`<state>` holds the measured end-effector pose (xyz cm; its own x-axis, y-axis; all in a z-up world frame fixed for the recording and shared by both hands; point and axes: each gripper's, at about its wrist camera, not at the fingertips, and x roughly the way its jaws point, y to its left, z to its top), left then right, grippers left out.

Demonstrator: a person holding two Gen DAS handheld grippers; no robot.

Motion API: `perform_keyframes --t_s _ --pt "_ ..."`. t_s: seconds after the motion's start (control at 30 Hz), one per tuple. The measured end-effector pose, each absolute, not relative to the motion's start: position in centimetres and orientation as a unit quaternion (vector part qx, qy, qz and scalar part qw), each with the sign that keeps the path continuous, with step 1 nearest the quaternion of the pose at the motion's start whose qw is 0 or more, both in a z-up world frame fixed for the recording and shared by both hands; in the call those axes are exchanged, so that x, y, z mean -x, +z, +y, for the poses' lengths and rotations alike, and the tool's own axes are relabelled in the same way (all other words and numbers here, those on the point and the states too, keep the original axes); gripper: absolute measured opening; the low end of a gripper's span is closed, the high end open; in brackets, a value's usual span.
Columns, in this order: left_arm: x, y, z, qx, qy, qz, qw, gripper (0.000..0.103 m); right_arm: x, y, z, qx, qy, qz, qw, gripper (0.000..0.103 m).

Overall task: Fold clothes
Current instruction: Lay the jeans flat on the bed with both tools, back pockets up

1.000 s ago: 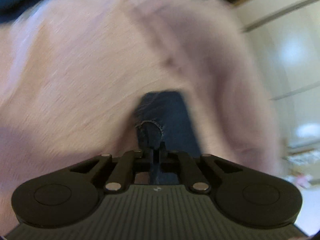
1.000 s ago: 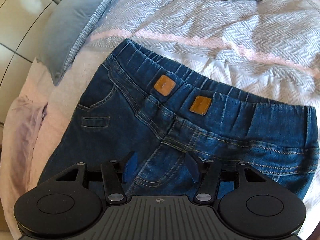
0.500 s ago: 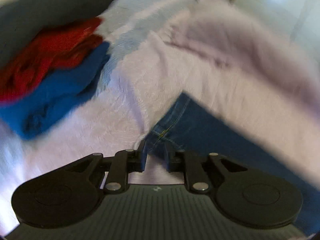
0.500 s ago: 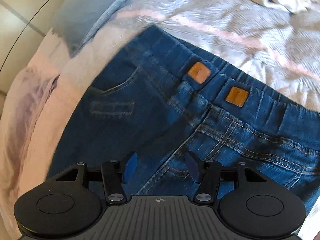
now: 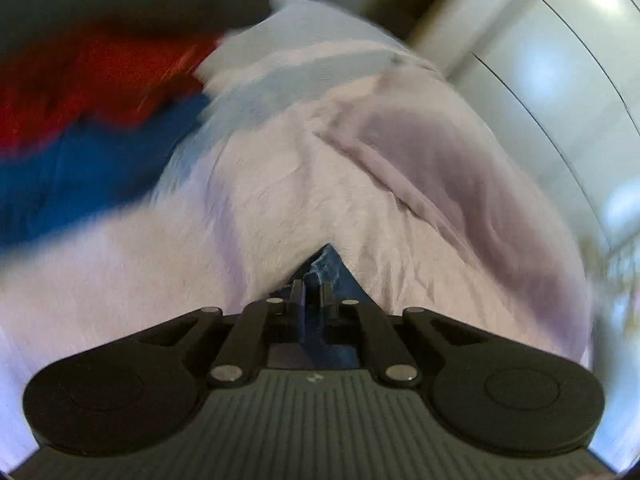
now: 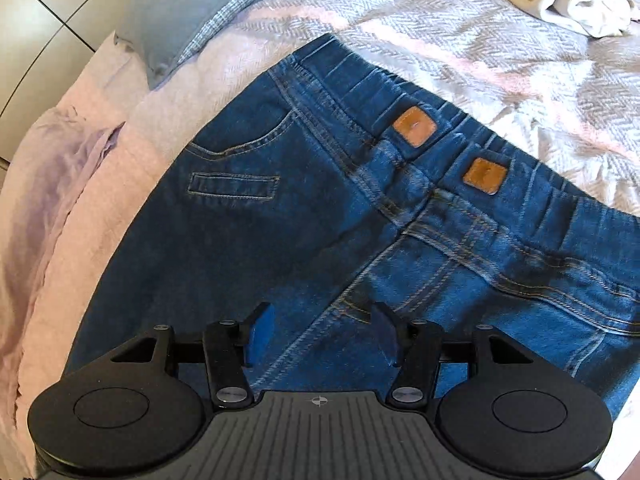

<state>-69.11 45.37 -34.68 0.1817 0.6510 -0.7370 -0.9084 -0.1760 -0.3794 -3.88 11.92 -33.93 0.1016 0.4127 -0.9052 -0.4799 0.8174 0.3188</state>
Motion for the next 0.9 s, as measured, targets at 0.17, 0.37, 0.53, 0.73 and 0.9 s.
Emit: perform_keyframes --t_s 0.17,0.37,0.53,0.73,0.9 --pt "69.5 -34.2 46.3 0.419 0.615 0.271 0.611 0.013 3.8 -34.7 10.7 0.017 0.282 0.606 0.743 0.057" --pt "68.1 -33.4 49.3 0.418 0.554 0.301 0.654 0.041 4.3 -35.2 11.2 0.029 0.283 0.609 0.740 0.057" --pt "66.8 -36.3 52.3 0.421 0.507 0.362 0.659 0.002 4.4 -35.4 11.5 0.028 0.281 0.612 0.739 0.057" --pt "70.2 -32.7 49.2 0.352 0.502 0.241 0.752 0.005 4.1 -35.3 11.6 0.035 0.280 0.609 0.742 0.058" --pt "68.0 -39.4 48.6 0.298 0.514 0.404 0.696 0.008 3.9 -36.2 11.4 0.038 0.277 0.610 0.742 0.057"
